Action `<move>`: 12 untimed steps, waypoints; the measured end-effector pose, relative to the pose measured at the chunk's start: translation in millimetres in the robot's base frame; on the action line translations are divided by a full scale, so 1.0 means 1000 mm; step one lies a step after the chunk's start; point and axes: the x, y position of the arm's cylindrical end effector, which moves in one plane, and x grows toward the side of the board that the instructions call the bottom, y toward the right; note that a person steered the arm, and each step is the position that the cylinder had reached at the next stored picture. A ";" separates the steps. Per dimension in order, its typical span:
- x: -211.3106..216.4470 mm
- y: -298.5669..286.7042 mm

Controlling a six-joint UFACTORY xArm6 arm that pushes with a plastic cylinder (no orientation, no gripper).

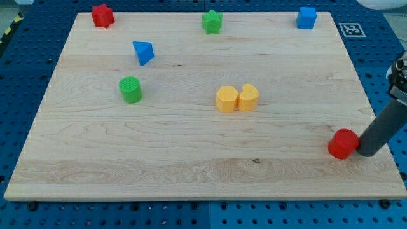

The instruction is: Slide the red circle to the center left

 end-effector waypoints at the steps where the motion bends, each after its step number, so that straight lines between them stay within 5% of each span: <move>1: -0.002 -0.010; 6: -0.014 -0.211; 9: -0.069 -0.226; 12: -0.069 -0.346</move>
